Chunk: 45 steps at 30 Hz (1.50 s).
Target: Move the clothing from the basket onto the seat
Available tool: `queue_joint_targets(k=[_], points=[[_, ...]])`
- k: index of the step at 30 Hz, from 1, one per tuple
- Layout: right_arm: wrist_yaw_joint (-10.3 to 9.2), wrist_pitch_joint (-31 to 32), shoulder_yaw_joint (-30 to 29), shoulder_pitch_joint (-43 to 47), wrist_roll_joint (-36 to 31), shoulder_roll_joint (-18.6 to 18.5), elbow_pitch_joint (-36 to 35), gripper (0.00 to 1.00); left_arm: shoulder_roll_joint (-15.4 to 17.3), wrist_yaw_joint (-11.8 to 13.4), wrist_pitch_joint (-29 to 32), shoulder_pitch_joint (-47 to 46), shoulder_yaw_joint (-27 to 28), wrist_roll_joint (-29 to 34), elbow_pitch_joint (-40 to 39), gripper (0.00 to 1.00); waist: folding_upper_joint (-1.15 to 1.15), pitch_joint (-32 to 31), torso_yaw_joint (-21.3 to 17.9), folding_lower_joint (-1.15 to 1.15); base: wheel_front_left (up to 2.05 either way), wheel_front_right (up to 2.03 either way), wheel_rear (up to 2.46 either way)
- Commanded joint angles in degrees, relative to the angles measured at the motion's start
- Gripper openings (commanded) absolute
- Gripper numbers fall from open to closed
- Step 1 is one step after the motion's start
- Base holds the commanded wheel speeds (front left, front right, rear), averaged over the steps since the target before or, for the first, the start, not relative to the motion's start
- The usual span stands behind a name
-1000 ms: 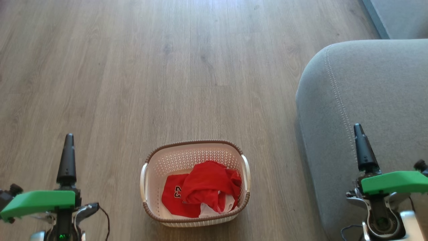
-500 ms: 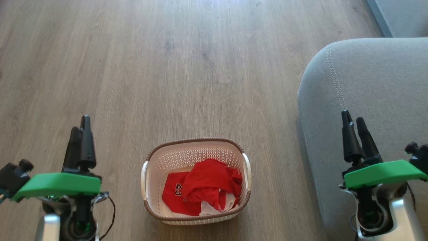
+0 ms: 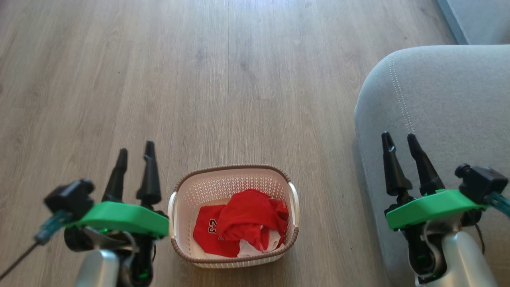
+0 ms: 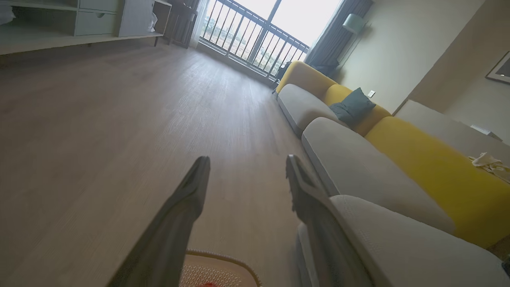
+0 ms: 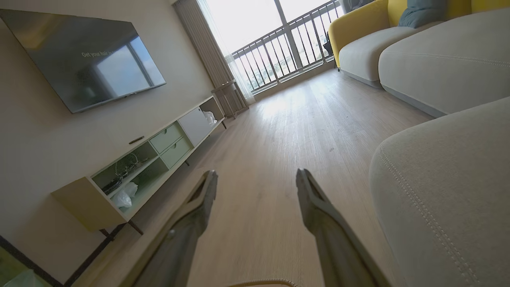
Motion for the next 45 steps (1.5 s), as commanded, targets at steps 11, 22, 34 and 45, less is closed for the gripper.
queue_joint_targets(k=[11,22,34,45], points=[[0.02,-2.47,3.13,-2.53,-10.25,-0.52,-0.4,1.0,6.54,10.56,-2.45,-3.82,-11.2,10.69,2.33,1.0,0.0,-0.58,0.14,0.0,0.0,0.0,0.0],[0.02,-4.32,4.14,-3.24,-16.84,-0.55,-1.73,1.0,8.53,20.37,-4.32,-6.01,-16.17,14.5,-2.23,1.0,0.0,-0.19,0.05,0.0,0.0,0.0,0.0],[0.02,-6.34,5.16,-2.8,-21.67,-0.58,0.55,1.0,7.06,19.33,-6.35,-4.55,-14.6,19.97,-2.93,1.0,0.0,-0.04,-0.45,0.0,0.0,0.0,0.0],[0.02,-8.2,6.15,-3.24,-27.12,-0.6,7.52,1.0,1.82,10.15,-8.23,-1.95,-9.06,24.0,4.38,1.0,0.0,-0.25,-0.71,0.0,0.0,0.0,0.0]])
